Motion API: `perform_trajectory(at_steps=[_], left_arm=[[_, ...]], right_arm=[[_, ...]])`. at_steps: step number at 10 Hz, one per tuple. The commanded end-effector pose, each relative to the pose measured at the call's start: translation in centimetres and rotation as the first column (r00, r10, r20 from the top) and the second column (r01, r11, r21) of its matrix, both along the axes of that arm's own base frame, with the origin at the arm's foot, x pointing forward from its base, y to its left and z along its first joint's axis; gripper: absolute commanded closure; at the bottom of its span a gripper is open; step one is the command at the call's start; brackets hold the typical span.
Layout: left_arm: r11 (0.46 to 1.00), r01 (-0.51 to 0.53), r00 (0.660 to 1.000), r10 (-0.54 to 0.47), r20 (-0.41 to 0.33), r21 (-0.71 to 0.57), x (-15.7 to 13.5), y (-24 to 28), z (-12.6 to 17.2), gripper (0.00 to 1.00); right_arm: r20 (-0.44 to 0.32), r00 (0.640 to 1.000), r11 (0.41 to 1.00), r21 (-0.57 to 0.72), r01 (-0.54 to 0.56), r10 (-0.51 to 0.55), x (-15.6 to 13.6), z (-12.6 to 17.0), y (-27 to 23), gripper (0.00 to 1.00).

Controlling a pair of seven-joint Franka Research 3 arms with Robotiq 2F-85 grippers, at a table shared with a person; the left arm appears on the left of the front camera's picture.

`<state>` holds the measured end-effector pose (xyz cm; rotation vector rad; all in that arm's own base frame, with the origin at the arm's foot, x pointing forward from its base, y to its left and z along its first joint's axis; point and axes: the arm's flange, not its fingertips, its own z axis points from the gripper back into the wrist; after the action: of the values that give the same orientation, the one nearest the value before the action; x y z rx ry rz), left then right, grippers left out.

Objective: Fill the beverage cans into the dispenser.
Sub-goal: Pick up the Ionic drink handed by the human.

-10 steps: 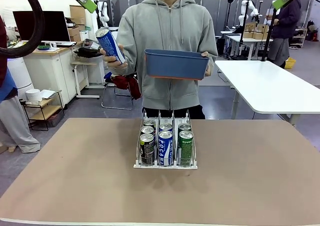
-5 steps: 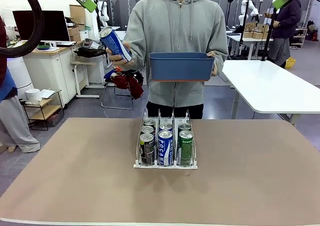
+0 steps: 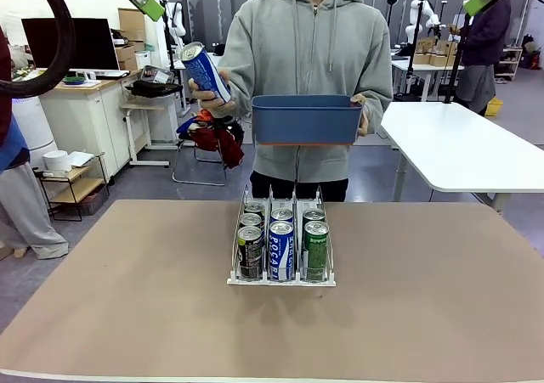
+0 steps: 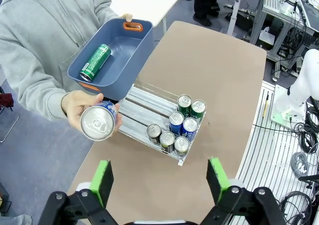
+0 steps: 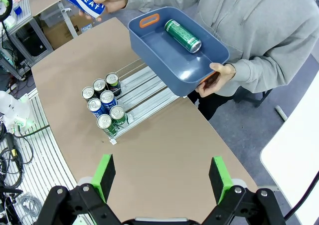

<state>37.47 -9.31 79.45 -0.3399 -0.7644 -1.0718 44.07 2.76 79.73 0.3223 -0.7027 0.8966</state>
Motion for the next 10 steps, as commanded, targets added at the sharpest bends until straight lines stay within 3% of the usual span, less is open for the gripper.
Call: perform_trajectory(at_steps=[1,4,8,10], left_arm=[[1.0,0.0,1.0,0.0,0.0,0.0,0.0,0.0,0.0,0.0],[0.998,-0.052,0.999,0.052,-0.006,0.026,2.6,0.0,0.3,0.0],[0.975,-0.195,0.978,0.186,0.096,0.105,5.7,-1.4,0.2,0.0],[0.98,-0.162,0.986,0.154,0.069,0.118,7.5,-1.8,-0.1,0.0]], right_arm=[[-0.009,1.0,1.0,0.008,0.005,-0.005,-0.1,0.0,0.0,0.0],[-0.009,1.0,1.0,0.008,0.005,-0.005,-0.1,0.0,0.0,0.0],[-0.009,1.0,1.0,0.008,0.005,-0.005,-0.1,0.0,0.0,0.0],[-0.009,1.0,1.0,0.008,0.005,-0.005,-0.1,0.0,0.0,0.0]])
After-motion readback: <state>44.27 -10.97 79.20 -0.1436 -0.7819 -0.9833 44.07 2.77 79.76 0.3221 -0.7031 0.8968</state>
